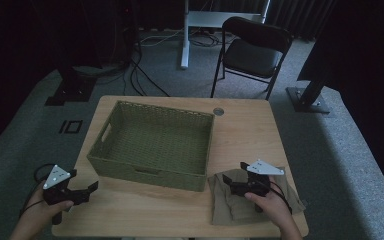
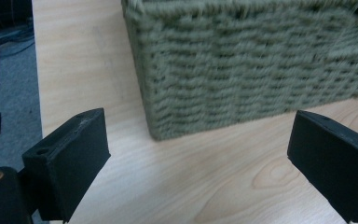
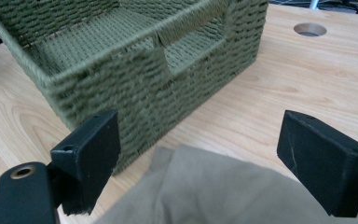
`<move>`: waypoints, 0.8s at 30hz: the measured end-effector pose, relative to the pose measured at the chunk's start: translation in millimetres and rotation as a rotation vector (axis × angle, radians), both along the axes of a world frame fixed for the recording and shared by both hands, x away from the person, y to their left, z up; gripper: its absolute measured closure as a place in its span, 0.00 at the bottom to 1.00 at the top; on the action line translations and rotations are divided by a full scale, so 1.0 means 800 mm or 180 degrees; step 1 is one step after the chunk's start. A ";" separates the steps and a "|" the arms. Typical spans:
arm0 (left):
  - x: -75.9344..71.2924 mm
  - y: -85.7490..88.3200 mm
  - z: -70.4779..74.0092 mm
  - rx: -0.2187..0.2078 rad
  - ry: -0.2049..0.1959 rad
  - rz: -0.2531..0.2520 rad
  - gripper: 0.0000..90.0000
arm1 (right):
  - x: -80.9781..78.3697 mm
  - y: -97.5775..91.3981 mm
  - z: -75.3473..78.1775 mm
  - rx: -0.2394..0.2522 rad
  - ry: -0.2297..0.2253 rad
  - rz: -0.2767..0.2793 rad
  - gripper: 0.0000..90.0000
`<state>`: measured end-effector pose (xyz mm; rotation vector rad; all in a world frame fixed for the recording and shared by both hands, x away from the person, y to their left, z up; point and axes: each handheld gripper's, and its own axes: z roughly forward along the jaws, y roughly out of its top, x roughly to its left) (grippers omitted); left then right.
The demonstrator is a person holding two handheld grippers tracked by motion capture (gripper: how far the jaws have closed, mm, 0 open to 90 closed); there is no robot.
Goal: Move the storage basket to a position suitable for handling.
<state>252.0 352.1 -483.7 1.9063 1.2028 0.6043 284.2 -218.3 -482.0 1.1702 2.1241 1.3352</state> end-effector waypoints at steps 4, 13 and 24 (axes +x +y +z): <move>0.008 0.001 0.010 0.0014 -0.0083 0.0043 0.06 | 0.004 0.009 0.007 0.0016 -0.0043 0.0002 0.15; 0.029 -0.007 0.031 0.0025 -0.0231 0.0002 0.06 | 0.017 0.029 0.021 0.0006 -0.0130 -0.0011 0.15; 0.066 -0.014 0.038 -0.0035 -0.0214 0.0010 0.06 | 0.036 0.066 0.027 0.0014 -0.0112 0.0050 0.15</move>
